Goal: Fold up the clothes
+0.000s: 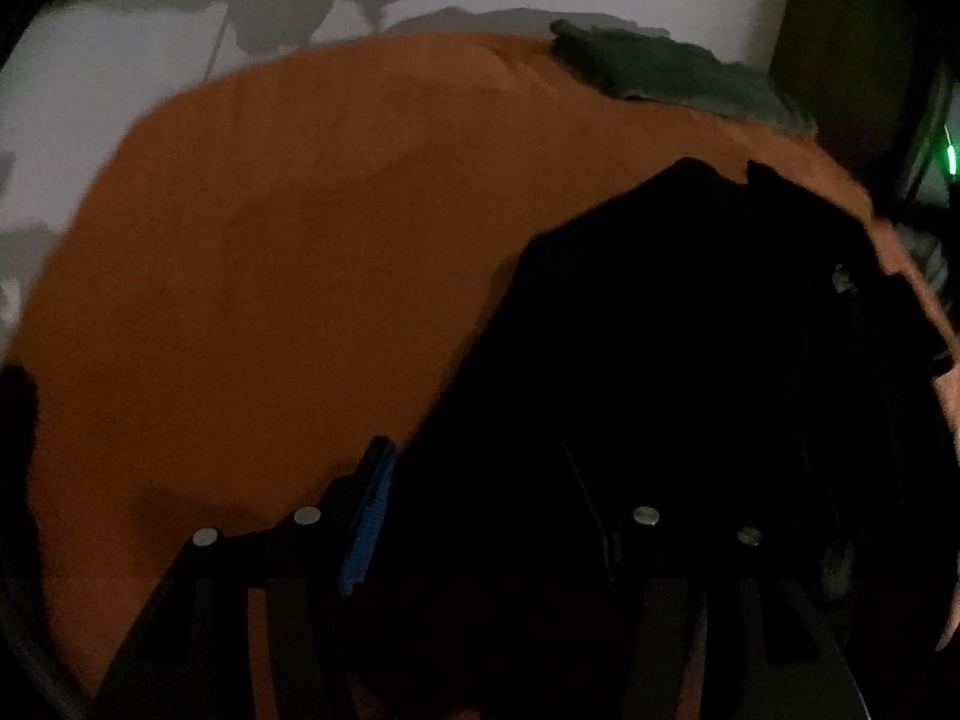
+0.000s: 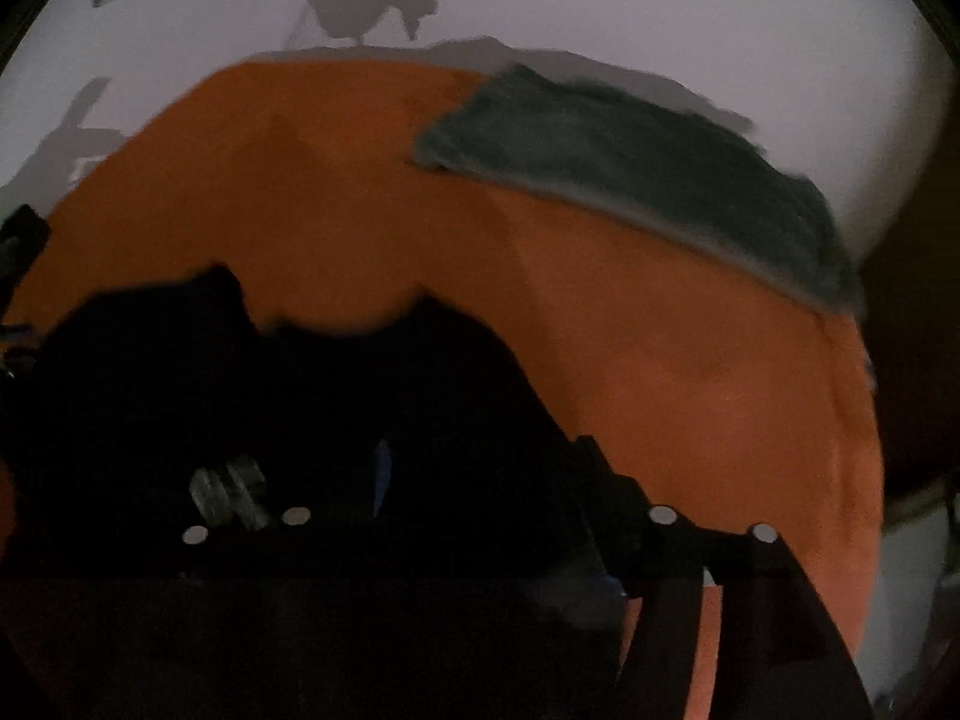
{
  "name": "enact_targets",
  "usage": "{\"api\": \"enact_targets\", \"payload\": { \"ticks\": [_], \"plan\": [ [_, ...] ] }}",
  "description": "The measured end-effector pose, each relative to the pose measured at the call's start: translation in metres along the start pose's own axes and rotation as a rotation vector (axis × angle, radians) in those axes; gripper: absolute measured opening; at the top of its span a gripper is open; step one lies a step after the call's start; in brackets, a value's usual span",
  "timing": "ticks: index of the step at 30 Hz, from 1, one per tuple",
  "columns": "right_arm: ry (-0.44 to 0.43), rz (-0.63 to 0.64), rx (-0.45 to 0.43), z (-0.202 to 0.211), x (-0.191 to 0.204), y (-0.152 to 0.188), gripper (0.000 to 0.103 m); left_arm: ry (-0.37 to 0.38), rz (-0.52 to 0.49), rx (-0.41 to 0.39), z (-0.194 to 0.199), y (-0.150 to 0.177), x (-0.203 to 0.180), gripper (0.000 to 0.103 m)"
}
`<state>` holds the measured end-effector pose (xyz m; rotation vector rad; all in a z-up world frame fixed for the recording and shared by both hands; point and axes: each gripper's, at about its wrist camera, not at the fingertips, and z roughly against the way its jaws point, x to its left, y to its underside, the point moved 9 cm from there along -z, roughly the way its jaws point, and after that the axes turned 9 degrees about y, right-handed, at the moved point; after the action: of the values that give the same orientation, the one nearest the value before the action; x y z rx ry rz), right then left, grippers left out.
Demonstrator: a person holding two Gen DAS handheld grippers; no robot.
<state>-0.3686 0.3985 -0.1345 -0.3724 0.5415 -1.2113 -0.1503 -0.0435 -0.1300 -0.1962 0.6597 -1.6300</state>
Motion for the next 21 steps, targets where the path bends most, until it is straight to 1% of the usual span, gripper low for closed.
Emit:
{"api": "enact_targets", "payload": {
  "ticks": [1,2,3,4,6,8,9,10,11,13,14,15,16,17,18,19,21],
  "plan": [
    [-0.021,-0.081,0.060,-0.003,-0.012,0.024,0.067,0.031,0.039,0.009,0.004,0.004,0.001,0.057],
    [-0.064,-0.175,0.116,-0.005,-0.020,0.046,0.068,0.063,0.079,0.017,0.008,0.008,0.002,0.057],
    [-0.130,-0.259,0.163,-0.004,-0.025,0.067,0.069,0.071,0.109,0.032,0.009,0.011,0.003,0.057],
    [-0.202,-0.340,0.208,-0.003,-0.030,0.087,0.069,0.064,0.133,0.052,0.008,0.014,0.004,0.057],
    [-0.272,-0.419,0.248,0.002,-0.032,0.113,0.069,0.048,0.172,0.078,0.006,0.017,0.005,0.057],
    [-0.273,-0.450,0.235,0.004,-0.038,0.119,0.069,0.026,0.190,0.068,0.004,0.013,0.005,0.057],
    [-0.270,-0.462,0.226,0.005,-0.040,0.121,0.069,0.008,0.176,0.061,0.002,0.013,0.002,0.056],
    [-0.243,-0.450,0.203,0.006,-0.043,0.117,0.069,-0.012,0.144,0.058,0.001,0.013,-0.002,0.040],
    [-0.208,-0.431,0.177,0.008,-0.046,0.112,0.069,-0.041,0.114,0.061,-0.001,0.014,-0.005,0.004],
    [-0.151,-0.309,0.144,0.004,-0.035,0.099,0.069,-0.106,0.071,0.065,-0.006,0.019,-0.010,0.004],
    [-0.123,-0.242,0.129,0.002,-0.028,0.092,0.064,-0.134,0.068,0.052,-0.004,0.021,-0.011,0.003],
    [-0.105,-0.191,0.145,0.000,-0.020,0.090,0.060,-0.163,0.067,0.036,-0.001,0.023,-0.011,0.003],
    [-0.091,-0.143,0.169,-0.003,-0.012,0.088,0.053,-0.193,0.066,0.020,0.002,0.025,-0.011,0.003],
    [-0.076,-0.096,0.194,-0.006,-0.005,0.087,0.042,-0.215,0.069,0.003,0.008,0.026,-0.011,0.003],
    [-0.020,-0.060,0.214,-0.010,-0.002,0.087,0.028,-0.233,0.075,-0.017,0.015,0.026,-0.009,0.003],
    [0.022,-0.060,0.224,-0.009,-0.004,0.087,0.003,-0.243,0.084,-0.035,0.020,0.026,-0.008,0.003],
    [0.073,-0.098,0.221,-0.002,-0.011,0.084,0.002,-0.244,0.110,-0.067,0.033,0.025,-0.001,0.003]
  ]
}}
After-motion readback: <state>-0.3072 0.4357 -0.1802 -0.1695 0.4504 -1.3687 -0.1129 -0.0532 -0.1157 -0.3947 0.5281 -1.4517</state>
